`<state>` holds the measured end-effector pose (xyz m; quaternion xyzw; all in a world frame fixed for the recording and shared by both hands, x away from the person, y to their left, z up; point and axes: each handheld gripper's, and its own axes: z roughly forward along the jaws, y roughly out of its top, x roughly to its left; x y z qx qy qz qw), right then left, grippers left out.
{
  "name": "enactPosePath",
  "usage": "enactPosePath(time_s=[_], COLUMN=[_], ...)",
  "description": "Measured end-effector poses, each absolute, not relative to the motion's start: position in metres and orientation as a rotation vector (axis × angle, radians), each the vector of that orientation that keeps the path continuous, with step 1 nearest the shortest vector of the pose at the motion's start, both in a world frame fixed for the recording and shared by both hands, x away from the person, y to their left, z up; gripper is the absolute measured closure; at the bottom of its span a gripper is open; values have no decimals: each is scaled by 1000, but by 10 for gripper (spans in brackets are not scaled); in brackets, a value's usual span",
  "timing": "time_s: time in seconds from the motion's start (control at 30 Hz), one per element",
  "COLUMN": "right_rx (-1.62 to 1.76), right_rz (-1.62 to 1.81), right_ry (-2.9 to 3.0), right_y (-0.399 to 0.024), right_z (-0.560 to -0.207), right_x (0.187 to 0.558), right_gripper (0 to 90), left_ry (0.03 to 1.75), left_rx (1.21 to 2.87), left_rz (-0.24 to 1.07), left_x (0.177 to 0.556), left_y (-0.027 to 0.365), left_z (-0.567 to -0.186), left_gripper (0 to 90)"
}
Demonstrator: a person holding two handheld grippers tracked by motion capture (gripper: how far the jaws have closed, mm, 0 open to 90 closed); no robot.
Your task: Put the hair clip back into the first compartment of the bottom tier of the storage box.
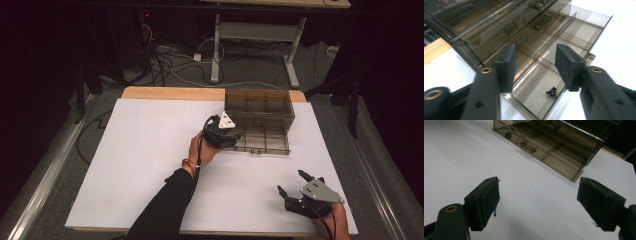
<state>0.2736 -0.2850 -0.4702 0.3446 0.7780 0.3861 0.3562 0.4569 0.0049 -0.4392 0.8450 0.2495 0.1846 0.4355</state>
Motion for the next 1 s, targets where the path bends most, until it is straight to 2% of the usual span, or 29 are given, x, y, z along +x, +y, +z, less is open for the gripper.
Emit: enactPosePath(time_s=[0.03, 0.07, 0.1, 0.33, 0.47, 0.67, 1.0], right_rx=[892, 891, 891, 887, 879, 877, 885], right_rz=[1000, 999, 998, 996, 986, 984, 985], right_ry=[2009, 2008, 2008, 2008, 2013, 2009, 2004], right_y=[-285, -285, -285, -284, -284, -284, -285], right_z=[-470, -470, -470, -470, -471, -470, -470], right_x=[273, 273, 273, 273, 273, 273, 275], right_gripper=[187, 187, 186, 187, 187, 187, 187], left_ry=[633, 651, 654, 632, 596, 551, 502], left_rx=[2100, 2101, 2099, 2101, 2098, 2113, 2086], left_rz=[478, 507, 517, 543, 540, 631, 649], left_x=[456, 455, 455, 448, 443, 434, 425], left_y=[4, 4, 3, 1, 1, 2, 5], left_z=[-439, -438, -437, -431, -428, -425, -419], left_gripper=[457, 376, 345, 223, 218, 219, 222])
